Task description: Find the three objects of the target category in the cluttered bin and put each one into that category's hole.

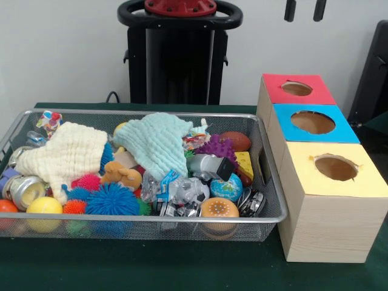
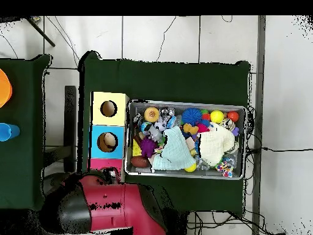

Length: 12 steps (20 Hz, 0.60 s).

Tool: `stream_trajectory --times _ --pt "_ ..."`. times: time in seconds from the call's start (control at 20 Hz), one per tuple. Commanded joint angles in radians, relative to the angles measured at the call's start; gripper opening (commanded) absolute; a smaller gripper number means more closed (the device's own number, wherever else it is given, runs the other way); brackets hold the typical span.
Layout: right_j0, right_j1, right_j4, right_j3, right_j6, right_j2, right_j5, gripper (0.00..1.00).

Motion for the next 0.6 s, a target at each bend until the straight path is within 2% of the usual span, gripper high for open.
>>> stream_trajectory --times 0.05,0.3,0.6 --pt "0.015 0.075 -0.028 -0.156 0.22 -0.006 0.17 1.0" --pt "0.02 0.095 -0.025 -0.195 0.208 -0.004 0.208 1.0" --pt "-0.01 0.108 0.02 -0.154 0.178 0.009 0.172 1.0"
